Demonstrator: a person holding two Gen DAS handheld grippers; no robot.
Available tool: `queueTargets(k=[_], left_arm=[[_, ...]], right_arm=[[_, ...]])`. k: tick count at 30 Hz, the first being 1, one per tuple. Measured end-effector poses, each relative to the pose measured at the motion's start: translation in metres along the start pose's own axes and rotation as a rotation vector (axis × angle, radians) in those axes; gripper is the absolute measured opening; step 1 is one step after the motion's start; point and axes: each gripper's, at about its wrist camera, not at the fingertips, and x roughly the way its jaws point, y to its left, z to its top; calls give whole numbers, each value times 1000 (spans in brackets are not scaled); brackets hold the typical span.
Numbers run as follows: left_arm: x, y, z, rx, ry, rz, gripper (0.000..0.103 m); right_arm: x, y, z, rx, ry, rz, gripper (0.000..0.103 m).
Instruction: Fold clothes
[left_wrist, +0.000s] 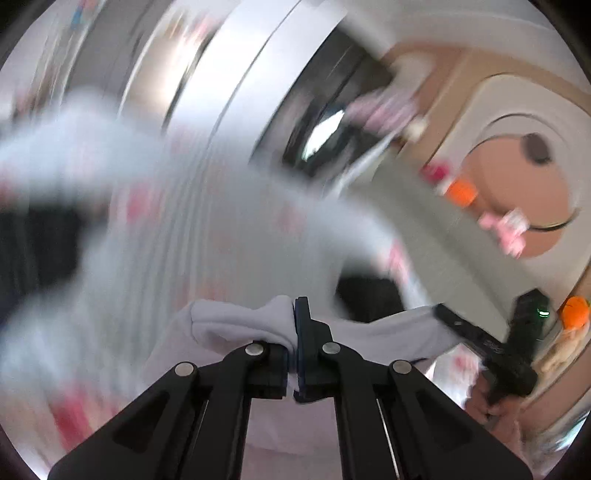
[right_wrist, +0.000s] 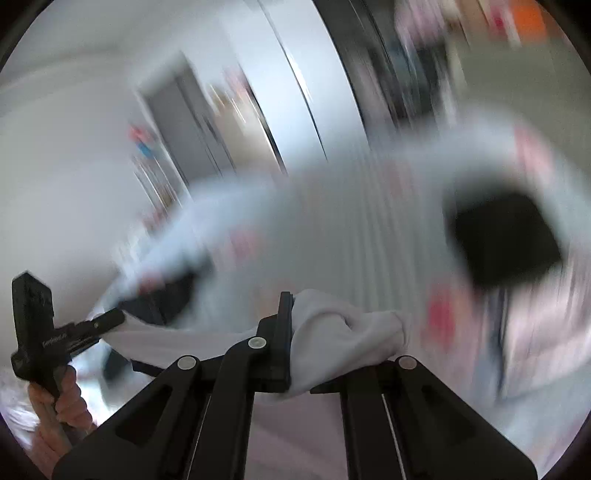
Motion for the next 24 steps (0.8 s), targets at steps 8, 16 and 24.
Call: queueTargets(k=[8,16,24], left_arm=[[-92,-59,56,148,-203,-36,3],[-21,55,-92,-114,151,-1,3],[72,166,-269,-356,590,173,5]], right_arm=[[-129,43,120,-67,-406,120,4],[-43,-11,-40,101,-62,114,5],[89,-91,-254,296,436,-78,5]])
